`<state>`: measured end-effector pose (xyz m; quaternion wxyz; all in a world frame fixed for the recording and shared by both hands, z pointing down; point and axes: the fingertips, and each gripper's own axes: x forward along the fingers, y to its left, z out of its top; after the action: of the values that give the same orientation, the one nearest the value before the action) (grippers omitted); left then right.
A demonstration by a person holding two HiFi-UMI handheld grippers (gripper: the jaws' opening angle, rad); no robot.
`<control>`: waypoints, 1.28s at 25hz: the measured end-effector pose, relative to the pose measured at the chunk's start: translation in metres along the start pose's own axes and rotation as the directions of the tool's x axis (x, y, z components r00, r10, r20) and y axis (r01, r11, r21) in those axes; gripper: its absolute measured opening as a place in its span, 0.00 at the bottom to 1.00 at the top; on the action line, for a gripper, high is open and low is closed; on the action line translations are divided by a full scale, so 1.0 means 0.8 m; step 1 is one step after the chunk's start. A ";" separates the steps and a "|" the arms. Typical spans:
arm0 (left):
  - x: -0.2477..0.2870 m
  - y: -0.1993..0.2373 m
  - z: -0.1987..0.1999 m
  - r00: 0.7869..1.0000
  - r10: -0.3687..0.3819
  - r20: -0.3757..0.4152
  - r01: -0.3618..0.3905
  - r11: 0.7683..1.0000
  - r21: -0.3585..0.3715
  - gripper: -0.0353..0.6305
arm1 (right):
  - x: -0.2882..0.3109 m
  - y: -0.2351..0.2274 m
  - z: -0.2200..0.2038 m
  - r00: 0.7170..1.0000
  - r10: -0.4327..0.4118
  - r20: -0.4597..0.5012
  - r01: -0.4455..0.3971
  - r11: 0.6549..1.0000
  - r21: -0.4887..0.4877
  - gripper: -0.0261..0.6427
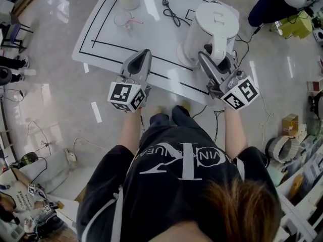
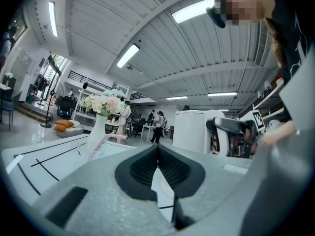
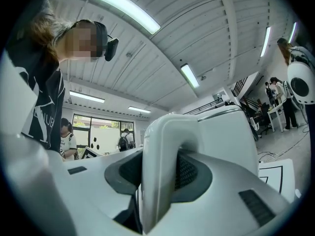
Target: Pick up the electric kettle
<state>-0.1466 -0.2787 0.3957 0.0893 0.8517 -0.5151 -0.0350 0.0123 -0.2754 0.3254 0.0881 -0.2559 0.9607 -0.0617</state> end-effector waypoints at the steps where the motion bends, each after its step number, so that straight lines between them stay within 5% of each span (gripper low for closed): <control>1: 0.001 0.000 0.001 1.000 -0.001 0.002 0.001 1.000 0.001 0.06 | -0.002 -0.002 0.002 1.000 -0.008 0.002 0.008 1.000 -0.003 0.22; 32: 0.024 0.015 0.024 0.998 -0.055 0.024 0.054 0.998 0.034 0.06 | -0.061 -0.034 0.034 0.971 -0.234 0.051 0.236 0.971 -0.045 0.22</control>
<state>-0.1508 -0.3036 0.3800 0.0679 0.8663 -0.4933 -0.0395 0.0725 -0.2767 0.3098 0.0955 -0.3713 0.9227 -0.0413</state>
